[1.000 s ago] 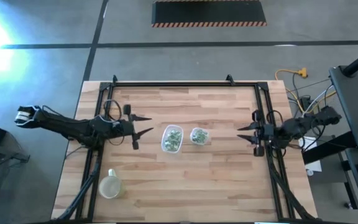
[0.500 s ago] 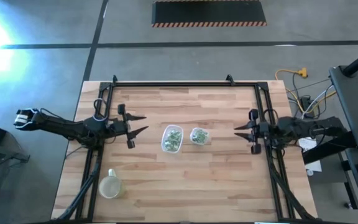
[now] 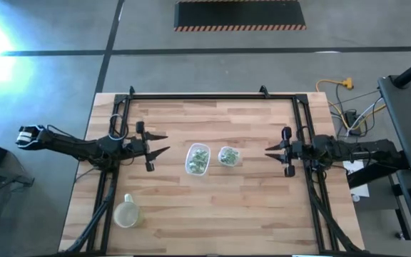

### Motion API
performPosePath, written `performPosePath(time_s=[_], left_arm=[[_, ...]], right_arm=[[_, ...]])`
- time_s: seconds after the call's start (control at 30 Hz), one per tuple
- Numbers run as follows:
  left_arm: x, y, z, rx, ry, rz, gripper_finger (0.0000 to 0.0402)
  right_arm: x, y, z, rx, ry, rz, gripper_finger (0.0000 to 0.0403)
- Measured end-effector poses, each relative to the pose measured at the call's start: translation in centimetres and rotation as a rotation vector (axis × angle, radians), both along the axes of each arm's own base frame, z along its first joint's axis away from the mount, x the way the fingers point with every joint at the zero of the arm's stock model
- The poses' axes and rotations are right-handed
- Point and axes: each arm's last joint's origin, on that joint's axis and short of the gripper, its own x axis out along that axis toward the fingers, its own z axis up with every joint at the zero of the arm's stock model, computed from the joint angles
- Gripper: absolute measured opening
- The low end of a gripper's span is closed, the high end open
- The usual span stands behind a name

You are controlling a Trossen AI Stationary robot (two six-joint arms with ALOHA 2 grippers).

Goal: Pick and place items into bin
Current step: Return to Home Position

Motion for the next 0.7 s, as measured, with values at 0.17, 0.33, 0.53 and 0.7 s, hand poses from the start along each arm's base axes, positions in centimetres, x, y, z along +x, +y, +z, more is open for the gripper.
performPosePath(time_s=[0.17, 0.33, 0.53, 0.7], left_arm=[[-0.2, 0.0, -0.4, -0.019, 0.001, -0.001, 0.0162], [-0.2, 0.0, -0.4, -0.017, 0.001, -0.002, 0.0162], [-0.6, 0.1, -0.4, -0.001, 0.006, 0.000, 0.0162], [-1.3, 0.2, -0.9, 0.002, 0.025, -0.001, 0.0162]], right_arm=[[0.2, 0.0, -1.2, -0.023, -0.072, 0.000, 0.0072], [0.1, 0.1, -1.2, -0.024, -0.076, 0.044, 0.0072], [-0.1, 0.0, -1.2, -0.035, -0.085, 0.031, 0.0072], [-0.2, 0.0, -1.3, -0.041, -0.080, 0.030, 0.0072]])
